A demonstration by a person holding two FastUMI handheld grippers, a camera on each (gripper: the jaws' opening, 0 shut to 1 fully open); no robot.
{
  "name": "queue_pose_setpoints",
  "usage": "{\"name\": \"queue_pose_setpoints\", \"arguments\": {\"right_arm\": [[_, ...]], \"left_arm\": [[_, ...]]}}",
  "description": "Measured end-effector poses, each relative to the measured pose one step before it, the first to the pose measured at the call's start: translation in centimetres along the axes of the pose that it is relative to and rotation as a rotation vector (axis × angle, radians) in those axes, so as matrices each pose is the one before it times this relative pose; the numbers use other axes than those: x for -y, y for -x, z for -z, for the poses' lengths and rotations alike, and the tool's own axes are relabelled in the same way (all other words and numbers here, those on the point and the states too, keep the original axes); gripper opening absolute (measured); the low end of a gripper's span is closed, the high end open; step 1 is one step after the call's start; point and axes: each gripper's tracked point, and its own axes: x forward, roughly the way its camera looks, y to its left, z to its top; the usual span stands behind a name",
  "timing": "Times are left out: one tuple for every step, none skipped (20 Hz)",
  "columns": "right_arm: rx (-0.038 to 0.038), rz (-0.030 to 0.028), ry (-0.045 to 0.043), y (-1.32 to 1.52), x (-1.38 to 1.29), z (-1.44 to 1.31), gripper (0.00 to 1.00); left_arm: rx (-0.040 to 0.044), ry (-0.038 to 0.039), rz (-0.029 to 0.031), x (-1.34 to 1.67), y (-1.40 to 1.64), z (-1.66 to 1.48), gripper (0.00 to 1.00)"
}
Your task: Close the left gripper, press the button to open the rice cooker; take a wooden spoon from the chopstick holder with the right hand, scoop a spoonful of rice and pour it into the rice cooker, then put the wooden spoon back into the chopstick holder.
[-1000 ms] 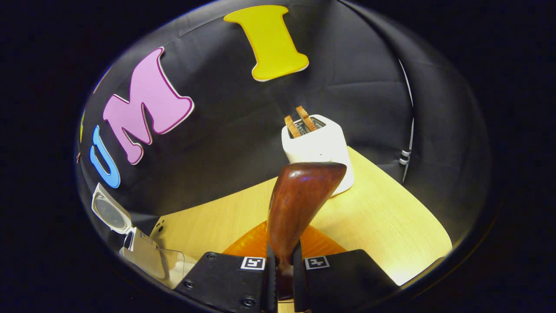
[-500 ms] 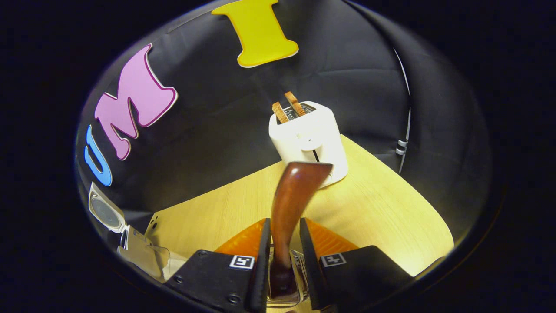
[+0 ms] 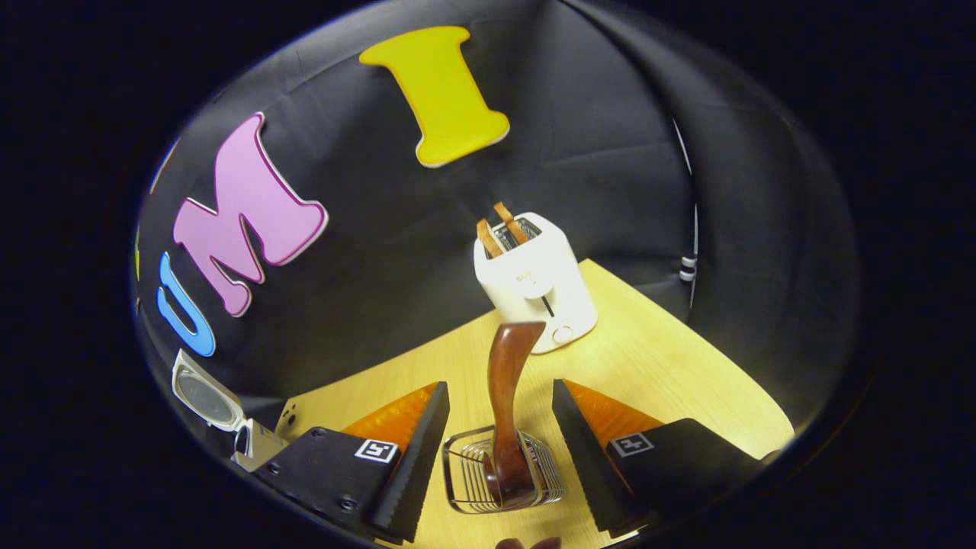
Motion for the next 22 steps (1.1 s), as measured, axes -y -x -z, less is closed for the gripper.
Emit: {"name": "queue_pose_setpoints", "arguments": {"right_arm": [[0.03017,0.00576,0.00794,0.791,-0.077,-0.874,0.86],[0.02558,0.00194,0.01088,0.801,-0.221,-0.824,0.92],[0.01785,-0.00481,0.00968,0.91,-0.512,-0.685,0.92],[0.0111,-0.00796,0.01312,1.178,-0.663,-0.496,0.92],[0.00432,-0.00975,0.01074,0.943,-0.751,-0.312,0.93],[0.00233,-0.01945,0.00537,1.11,-1.112,-0.358,0.93],[0.00017,-0.02205,0.00858,1.073,-1.229,-0.237,0.94],[0.00971,-0.01346,0.01364,0.817,-0.807,-0.508,0.94],[0.02033,-0.01382,0.01986,0.907,-0.965,-0.857,0.94],[0.02363,-0.01376,0.01869,0.829,-1.012,-0.971,0.94],[0.02013,-0.01684,0.01951,0.866,-1.113,-0.971,0.94],[0.02612,-0.01351,0.02349,0.91,-1.032,-1.088,0.93],[0.02518,-0.01616,0.03251,0.685,-0.952,-1.049,0.93],[0.0188,-0.01962,0.03918,0.805,-1.161,-0.991,0.94],[0.01261,-0.01618,0.0343,0.722,-0.808,-0.666,0.94],[0.01273,-0.01786,0.03476,0.654,-0.884,-0.653,0.94],[0.00499,-0.0123,0.0159,0.544,-0.614,-0.386,0.94],[-0.0009,-0.01303,0.00999,0.386,-0.763,-0.194,0.97],[-0.00079,-0.00199,0.00746,0.541,-0.365,-0.102,0.97],[-0.00254,-0.00458,0.00544,0.256,0.322,-0.106,0.98],[-0.00332,-0.0004,0.00451,0.325,0.26,-0.036,0.98],[-0.00163,-0.00342,0.00783,0.594,-0.284,-0.123,0.98]], "left_arm": [[0.01128,-0.00029,0.00358,-0.175,-0.144,-0.451,0.94],[0.01091,-0.00013,0.00453,-0.188,-0.233,-0.386,0.94],[0.0133,-0.00081,0.00351,-0.221,-0.184,-0.489,0.94],[0.01323,-0.00242,0.00199,-0.334,-0.22,-0.475,0.94],[0.01416,-0.00254,0.00251,-0.269,-0.232,-0.639,0.94],[0.01468,-0.00443,0.00218,-0.286,-0.351,-0.653,0.94],[0.01945,-0.00526,-0.00299,-0.446,-0.374,-0.927,0.94],[0.02316,-0.00526,0.00055,-0.482,-0.439,-0.984,0.94],[0.02211,-0.00343,0.00154,-0.307,-0.511,-1.056,0.94],[0.01883,-0.00205,-0.00044,-0.34,-0.614,-0.852,0.94],[0.01398,0.00102,-0.00407,-0.436,-0.794,-0.84,0.94],[0.01592,0.004,-0.00347,-0.556,-0.802,-0.835,0.94],[0.0191,0.00636,-0.00578,-0.567,-0.917,-1.005,0.94],[0.01596,0.00619,-0.00687,-0.51,-1.138,-0.873,0.94],[0.00734,0.00479,-0.0136,-0.573,-1.192,-0.709,0.94],[-0.00164,0.00486,-0.00995,-0.554,-1.433,-0.294,0.94],[-0.00796,0.00376,-0.00531,-0.291,-1.349,-0.175,0.95],[-0.0025,0.00514,-0.0087,-0.415,-1.268,-0.311,0.95],[0.00099,0.00116,-0.00204,-0.216,-1.177,-0.416,0.95],[0.00306,-0.00591,-0.00905,-0.256,-1.071,-0.401,0.95],[0.00144,-0.00889,-0.00752,-0.329,-1.065,-0.266,0.95],[-0.00729,-0.00657,-0.00855,-0.293,-1.152,0.09,0.95]]}}
